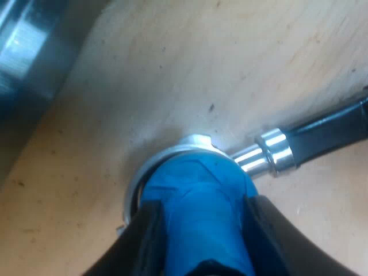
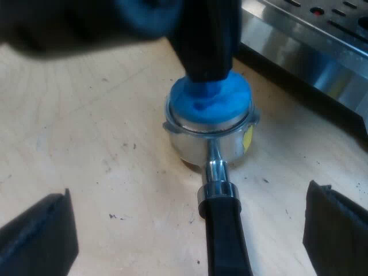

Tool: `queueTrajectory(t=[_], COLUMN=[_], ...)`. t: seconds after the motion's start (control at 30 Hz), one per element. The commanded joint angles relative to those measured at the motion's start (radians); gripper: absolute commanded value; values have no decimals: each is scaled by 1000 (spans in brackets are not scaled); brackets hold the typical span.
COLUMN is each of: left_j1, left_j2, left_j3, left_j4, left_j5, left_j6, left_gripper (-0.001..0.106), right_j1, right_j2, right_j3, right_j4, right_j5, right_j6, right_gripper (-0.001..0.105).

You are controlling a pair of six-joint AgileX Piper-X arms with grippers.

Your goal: Grind coffee beans and then tamp

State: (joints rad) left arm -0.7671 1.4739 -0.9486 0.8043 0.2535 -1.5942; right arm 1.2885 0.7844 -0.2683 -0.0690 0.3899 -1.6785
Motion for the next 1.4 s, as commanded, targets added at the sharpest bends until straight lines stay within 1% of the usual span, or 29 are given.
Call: queueTrajectory(t=[0.03, 0.23, 0.43, 0.67, 0.77, 0.97, 1.13, 1.17, 1.23, 1.3, 1.4], left_j1=[-3, -3, -3, -3, -3, -3, -3, -1, 0, 0, 9], left_j2=[-7, -7, 9, 89, 83, -8, -122, -134, -184, -217, -273], left_j3=[25, 70, 73, 73, 73, 68, 44, 40, 23, 9, 4], left_j4=[-14, -53, -79, -29, -21, -21, -16, -14, 1, 27, 78], left_j5=[5, 5, 5, 5, 5, 5, 3, 0, -39, -61, -63], left_j6=[7, 4, 4, 4, 4, 4, 2, 0, -1, -1, -1], left_gripper=[0, 0, 0, 0, 0, 0, 0, 0, 0, 0, 0], right_j1=[-5, -5, -5, -5, -5, -5, -5, -5, -5, -5, -5], right_j2=[-7, -7, -7, -7, -7, -7, -7, -7, -7, -7, -7], right_j3=[-2, -2, -2, -2, -2, -2, -7, -10, -28, -48, -82], right_j4=[-9, -9, -9, -9, -9, -9, -9, -9, -9, -9, -9], right_j5=[-3, -3, -3, -3, -3, -3, -5, -5, -5, -5, -5], right_j6=[-2, -2, -2, -2, -2, -2, -2, -2, -2, -2, -2], right_gripper=[82, 82, 82, 82, 82, 82, 82, 82, 82, 82, 82])
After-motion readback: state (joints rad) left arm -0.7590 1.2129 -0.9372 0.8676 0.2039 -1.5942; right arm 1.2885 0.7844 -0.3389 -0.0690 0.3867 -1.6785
